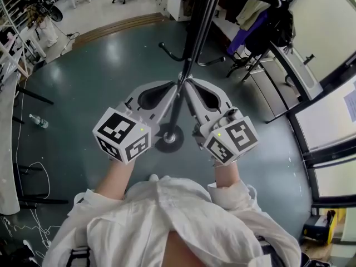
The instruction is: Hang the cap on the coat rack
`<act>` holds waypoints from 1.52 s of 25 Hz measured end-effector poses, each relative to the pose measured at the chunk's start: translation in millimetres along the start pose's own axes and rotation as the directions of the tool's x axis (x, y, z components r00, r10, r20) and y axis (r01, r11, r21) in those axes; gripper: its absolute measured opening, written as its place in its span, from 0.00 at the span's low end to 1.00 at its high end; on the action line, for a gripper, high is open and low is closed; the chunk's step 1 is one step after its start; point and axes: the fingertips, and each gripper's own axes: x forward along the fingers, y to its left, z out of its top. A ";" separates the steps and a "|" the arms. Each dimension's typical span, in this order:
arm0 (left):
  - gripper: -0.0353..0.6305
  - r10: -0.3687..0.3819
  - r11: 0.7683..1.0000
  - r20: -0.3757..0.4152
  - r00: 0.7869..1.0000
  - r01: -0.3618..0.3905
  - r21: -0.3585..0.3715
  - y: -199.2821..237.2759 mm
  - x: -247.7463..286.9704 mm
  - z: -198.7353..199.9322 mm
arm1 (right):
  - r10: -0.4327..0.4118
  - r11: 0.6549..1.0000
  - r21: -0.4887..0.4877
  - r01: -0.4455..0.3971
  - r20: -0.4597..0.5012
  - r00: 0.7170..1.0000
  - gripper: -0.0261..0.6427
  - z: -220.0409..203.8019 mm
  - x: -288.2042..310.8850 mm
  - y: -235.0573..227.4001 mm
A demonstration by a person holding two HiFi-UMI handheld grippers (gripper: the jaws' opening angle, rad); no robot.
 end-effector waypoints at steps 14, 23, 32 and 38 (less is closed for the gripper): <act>0.08 0.046 0.998 -0.016 0.999 -0.047 -0.042 6.1 -9.9 -15.1 | 0.002 0.999 0.034 0.001 -0.074 0.997 0.05 -30.1 -2.7 8.1; 0.08 0.036 0.997 -0.035 0.999 -0.039 -0.070 4.5 -10.7 -23.6 | -0.007 0.999 0.040 0.011 -0.097 0.995 0.05 -37.4 -4.3 8.2; 0.08 0.032 0.996 -0.048 0.998 -0.036 -0.082 5.2 -13.1 -28.2 | 0.004 0.999 0.040 0.000 -0.110 0.994 0.05 -39.2 -4.6 10.4; 0.08 0.026 0.995 -0.060 0.998 -0.032 -0.091 4.4 -13.4 -33.9 | 0.013 0.999 0.054 -0.007 -0.110 0.994 0.05 -42.9 -3.7 13.7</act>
